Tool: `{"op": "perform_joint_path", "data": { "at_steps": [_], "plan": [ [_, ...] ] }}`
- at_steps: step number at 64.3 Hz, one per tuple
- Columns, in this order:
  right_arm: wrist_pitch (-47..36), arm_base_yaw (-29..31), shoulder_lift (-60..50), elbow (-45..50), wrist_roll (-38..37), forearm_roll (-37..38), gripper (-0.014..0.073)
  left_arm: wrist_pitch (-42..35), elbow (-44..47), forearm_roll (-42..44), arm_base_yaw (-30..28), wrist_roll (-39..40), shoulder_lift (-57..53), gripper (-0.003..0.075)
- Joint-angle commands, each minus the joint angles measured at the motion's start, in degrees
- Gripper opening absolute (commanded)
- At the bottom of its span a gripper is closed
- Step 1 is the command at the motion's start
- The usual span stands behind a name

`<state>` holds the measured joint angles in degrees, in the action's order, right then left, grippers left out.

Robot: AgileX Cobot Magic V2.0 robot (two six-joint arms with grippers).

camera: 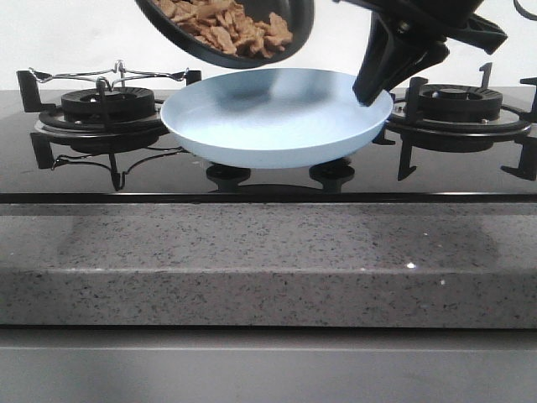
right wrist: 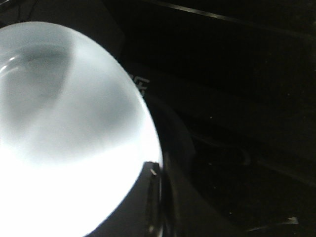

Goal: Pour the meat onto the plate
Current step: 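Tilt the frying pan with the left gripper to pour meat onto the plate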

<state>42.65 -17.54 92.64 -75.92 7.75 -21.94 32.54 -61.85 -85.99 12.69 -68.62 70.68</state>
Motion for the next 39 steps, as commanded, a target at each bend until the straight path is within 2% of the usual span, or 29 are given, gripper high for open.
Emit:
{"op": "perform_joint_path", "data": {
  "at_steps": [1, 16, 39],
  "plan": [
    [-2.40, -0.03, -2.87, -1.33, 0.40, -1.76, -0.0113, -1.36, -1.80, -4.55, 1.21, -3.50, -1.79, 0.0000],
    [-2.40, -0.03, -2.87, -1.33, 0.40, -1.76, -0.0113, -1.36, -2.31, -4.69, 2.77, -15.36, -1.79, 0.0000],
    [-2.40, -0.03, -2.87, -1.33, 0.40, -1.76, -0.0113, -0.51, -4.58, -4.86, 2.77, -22.78, -1.79, -0.0013]
  ]
}}
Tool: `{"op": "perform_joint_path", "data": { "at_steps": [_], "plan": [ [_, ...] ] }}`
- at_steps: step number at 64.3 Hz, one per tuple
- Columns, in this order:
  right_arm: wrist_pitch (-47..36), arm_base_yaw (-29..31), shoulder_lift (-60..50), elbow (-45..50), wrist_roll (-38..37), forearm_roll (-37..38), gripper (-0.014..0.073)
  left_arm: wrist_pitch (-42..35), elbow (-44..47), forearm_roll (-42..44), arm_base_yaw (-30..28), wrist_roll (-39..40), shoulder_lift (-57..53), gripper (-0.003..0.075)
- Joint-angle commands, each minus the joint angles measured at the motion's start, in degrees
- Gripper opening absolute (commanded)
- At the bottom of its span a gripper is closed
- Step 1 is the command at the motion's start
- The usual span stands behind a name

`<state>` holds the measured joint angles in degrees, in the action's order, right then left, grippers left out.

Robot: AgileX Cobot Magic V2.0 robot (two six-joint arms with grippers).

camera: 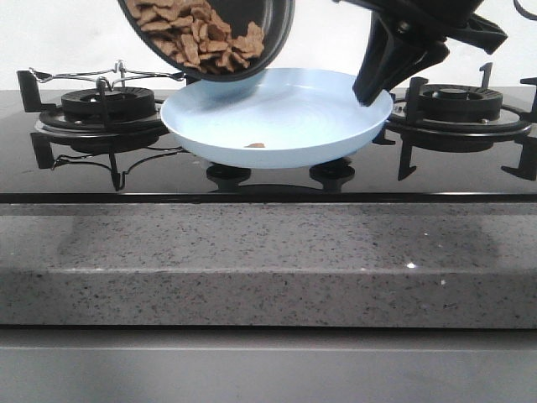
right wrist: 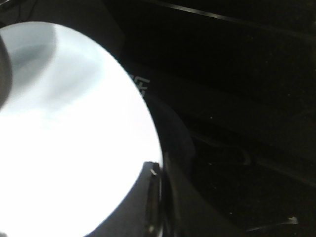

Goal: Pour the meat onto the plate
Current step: 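Tilt the frying pan with the left gripper to pour meat onto the plate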

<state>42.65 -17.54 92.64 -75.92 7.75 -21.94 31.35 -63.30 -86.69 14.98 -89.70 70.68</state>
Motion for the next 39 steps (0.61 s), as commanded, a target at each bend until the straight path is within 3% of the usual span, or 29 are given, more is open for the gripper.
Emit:
{"op": "perform_joint_path", "data": {
  "at_steps": [1, 39],
  "plan": [
    [-2.40, -0.03, -2.87, -1.33, 0.40, -1.76, -0.0113, 0.69, -3.13, -4.16, 0.48, -2.03, -1.79, -0.0013],
    [-2.40, -0.03, -2.87, -1.33, 0.40, -1.76, -0.0113, 9.81, -5.22, -5.46, 0.48, -20.25, -1.79, -0.0013]
  ]
}}
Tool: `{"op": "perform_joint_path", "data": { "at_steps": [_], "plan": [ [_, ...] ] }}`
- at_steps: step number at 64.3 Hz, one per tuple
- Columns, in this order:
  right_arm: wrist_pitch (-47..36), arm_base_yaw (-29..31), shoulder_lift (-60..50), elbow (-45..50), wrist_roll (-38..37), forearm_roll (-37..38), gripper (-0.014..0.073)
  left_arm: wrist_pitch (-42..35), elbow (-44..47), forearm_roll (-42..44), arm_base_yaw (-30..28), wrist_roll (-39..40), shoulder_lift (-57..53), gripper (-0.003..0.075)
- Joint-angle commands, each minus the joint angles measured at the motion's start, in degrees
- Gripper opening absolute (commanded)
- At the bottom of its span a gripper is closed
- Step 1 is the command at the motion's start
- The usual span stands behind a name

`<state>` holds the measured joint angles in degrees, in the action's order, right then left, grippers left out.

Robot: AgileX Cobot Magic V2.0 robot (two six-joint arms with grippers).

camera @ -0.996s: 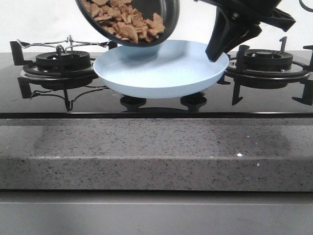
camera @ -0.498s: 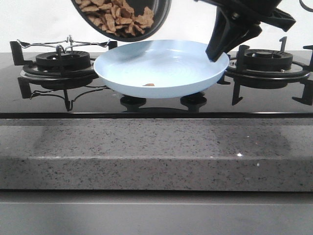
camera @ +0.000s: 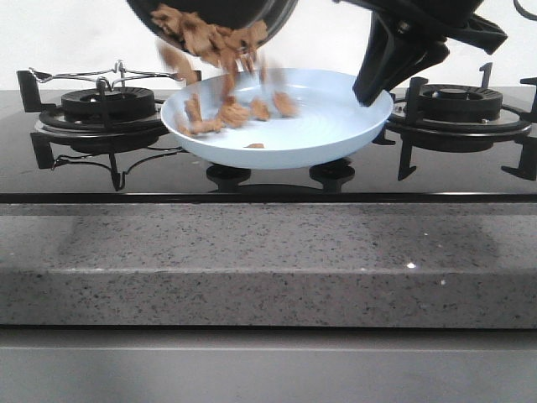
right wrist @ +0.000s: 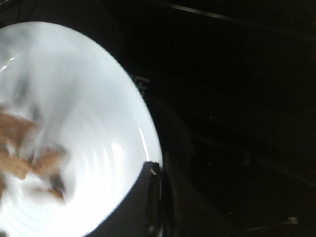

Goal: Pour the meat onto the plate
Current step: 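Tilt the frying pan with the left gripper to pour meat onto the plate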

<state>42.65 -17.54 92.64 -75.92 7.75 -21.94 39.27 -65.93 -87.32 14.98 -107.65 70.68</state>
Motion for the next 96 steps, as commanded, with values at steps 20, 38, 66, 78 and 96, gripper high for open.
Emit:
{"op": "perform_joint_path", "data": {
  "at_steps": [20, 38, 66, 78, 96],
  "plan": [
    [-2.36, -0.03, -2.87, -1.33, 0.40, -1.76, -0.0113, 3.42, -2.69, -4.83, 0.48, -9.60, -1.79, -0.0013],
    [-2.36, -0.03, -2.87, -1.33, 0.40, -1.76, -0.0113, 5.72, -2.69, -4.83, 0.48, -13.79, -1.79, -0.0013],
    [-2.36, -0.03, -2.87, -1.33, 0.40, -1.76, -0.0113, 6.07, -2.69, -3.35, 0.48, -17.30, -1.79, -0.0009],
    [-2.36, -0.03, -2.87, -1.33, 0.40, -1.76, -0.0113, 6.19, -2.69, -3.22, 0.48, -18.58, -1.79, -0.0008],
    [-2.36, -0.03, -2.87, -1.33, 0.40, -1.76, -0.0113, 10.72, -2.70, -3.22, 0.48, -24.71, -1.79, -0.0008]
  ]
}}
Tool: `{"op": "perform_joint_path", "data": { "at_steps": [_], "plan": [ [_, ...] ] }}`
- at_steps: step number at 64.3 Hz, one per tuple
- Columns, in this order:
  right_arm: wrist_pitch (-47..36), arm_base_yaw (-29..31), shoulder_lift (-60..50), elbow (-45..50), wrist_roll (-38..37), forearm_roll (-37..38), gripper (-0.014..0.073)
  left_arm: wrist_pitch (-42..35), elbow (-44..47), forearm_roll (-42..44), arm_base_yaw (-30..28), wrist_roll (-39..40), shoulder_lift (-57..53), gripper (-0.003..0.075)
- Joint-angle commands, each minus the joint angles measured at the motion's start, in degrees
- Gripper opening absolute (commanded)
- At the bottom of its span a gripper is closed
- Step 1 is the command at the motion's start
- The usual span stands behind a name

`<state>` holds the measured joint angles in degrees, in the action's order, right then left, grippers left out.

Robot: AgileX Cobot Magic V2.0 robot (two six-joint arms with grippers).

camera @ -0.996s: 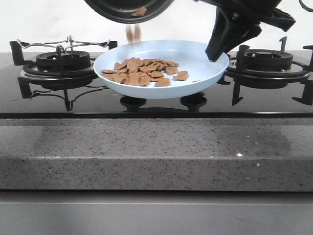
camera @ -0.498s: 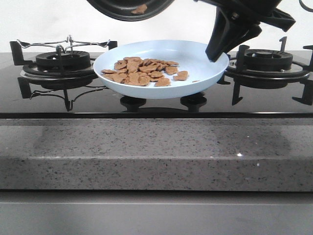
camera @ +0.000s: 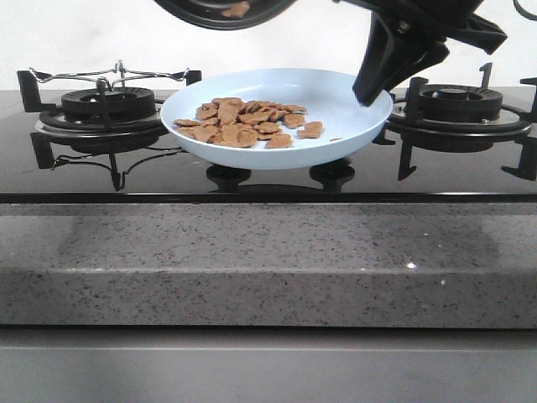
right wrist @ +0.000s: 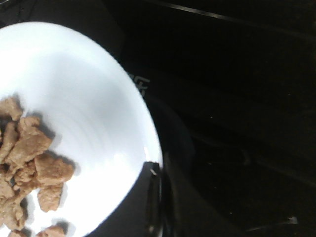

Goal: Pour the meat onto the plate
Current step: 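Tilt the frying pan with the left gripper to pour meat onto the plate, then tilt the pan upright and lower it onto its burner with the left gripper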

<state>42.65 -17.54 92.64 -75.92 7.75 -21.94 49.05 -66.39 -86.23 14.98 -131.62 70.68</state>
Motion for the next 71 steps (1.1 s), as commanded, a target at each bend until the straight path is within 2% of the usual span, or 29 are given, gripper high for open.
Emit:
{"op": "perform_joint_path", "data": {
  "at_steps": [1, 19, 25, 40, 45, 58, 71],
  "plan": [
    [-2.36, -0.03, -2.87, -1.33, 0.40, -1.76, -0.0113, 0.73, -2.25, -4.30, 0.48, -0.74, -1.79, -0.0008],
    [-2.36, -0.03, -2.87, -1.33, 0.40, -1.76, -0.0113, 0.33, -2.25, -4.30, 0.48, -0.79, -1.79, -0.0008],
    [-2.36, -0.03, -2.87, -1.33, 0.40, -1.76, -0.0113, -2.17, -2.25, -4.30, 0.48, 1.63, -1.79, -0.0008],
    [-2.36, -0.03, -2.87, -1.33, 0.40, -1.76, -0.0113, -21.88, -2.25, -5.43, -0.17, 20.14, -1.79, -0.0009],
    [-2.36, -0.03, -2.87, -1.33, 0.40, -1.76, -0.0113, -25.38, -2.25, -6.63, -1.77, 24.76, -1.79, -0.0009],
    [-2.36, -0.03, -2.87, -1.33, 0.40, -1.76, -0.0113, -22.97, -3.25, -7.63, -9.19, 38.75, 0.31, -0.0009],
    [-2.36, -0.03, -2.87, -1.33, 0.40, -1.76, -0.0113, -15.25, -7.68, -6.08, -17.14, 54.09, 6.10, -0.0008]
  ]
}}
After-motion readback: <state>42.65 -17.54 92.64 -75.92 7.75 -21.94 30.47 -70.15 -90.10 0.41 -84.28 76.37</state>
